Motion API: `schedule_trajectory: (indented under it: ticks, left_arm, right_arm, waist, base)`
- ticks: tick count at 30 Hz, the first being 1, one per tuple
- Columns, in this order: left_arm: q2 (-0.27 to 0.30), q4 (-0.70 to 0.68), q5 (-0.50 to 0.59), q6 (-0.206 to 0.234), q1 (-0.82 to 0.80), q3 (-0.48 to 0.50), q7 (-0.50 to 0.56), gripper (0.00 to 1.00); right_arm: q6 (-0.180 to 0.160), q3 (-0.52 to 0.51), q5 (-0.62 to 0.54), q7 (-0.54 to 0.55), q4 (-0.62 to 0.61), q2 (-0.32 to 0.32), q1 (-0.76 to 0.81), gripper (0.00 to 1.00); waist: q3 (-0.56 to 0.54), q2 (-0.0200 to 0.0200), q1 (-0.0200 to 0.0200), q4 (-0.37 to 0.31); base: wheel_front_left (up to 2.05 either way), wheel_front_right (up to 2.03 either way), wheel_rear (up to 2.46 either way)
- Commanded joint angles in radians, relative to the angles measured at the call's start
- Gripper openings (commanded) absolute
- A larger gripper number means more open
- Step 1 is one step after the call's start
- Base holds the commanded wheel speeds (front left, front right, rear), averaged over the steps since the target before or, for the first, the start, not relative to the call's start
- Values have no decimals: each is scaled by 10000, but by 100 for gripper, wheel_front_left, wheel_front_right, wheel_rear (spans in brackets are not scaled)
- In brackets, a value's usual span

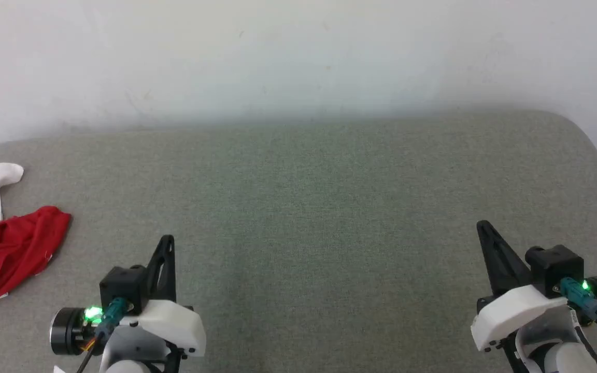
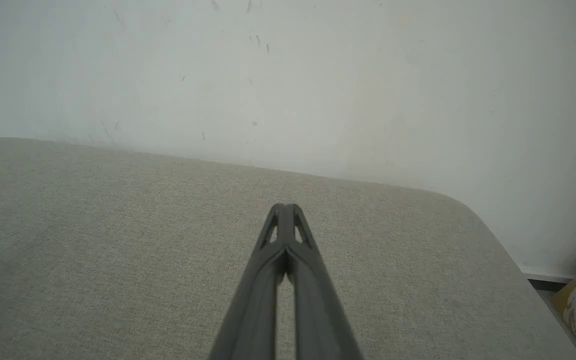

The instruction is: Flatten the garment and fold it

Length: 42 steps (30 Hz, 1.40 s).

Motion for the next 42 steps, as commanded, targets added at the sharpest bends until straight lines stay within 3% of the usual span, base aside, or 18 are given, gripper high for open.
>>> schedule_trajectory:
  ticks: [1, 5, 6, 22, 42]
  left_arm:
    - [-26, -55, 64, -80, 32, 34, 1, 0]
    - [0, 0, -1, 0, 0, 0, 0, 0]
    - [2, 6, -4, 7, 0, -7, -1, 100]
    - [13, 225, -209, 276, -127, -266, -287, 100]
    - [107, 322, -520, 723, -136, -424, -710, 100]
  right_arm:
    - [-21, -7, -58, 5, -66, 34, 112, 0]
    - [0, 0, 0, -1, 0, 0, 0, 0]
    - [0, 1, 5, -1, 11, -2, -3, 100]
    - [-2, -55, -23, -197, -4, -1, 19, 100]
    - [-6, 99, -21, -455, -12, 5, -23, 100]
  waist:
    - [0, 0, 0, 0]
    - [0, 0, 0, 0]
    - [0, 0, 0, 0]
    - [-3, 0, 0, 220]
    - [41, 0, 0, 1411]
  base:
    - [0, 0, 0]
    - [0, 0, 0]
    - [0, 0, 0]
    - [0, 0, 0]
    - [0, 0, 0]
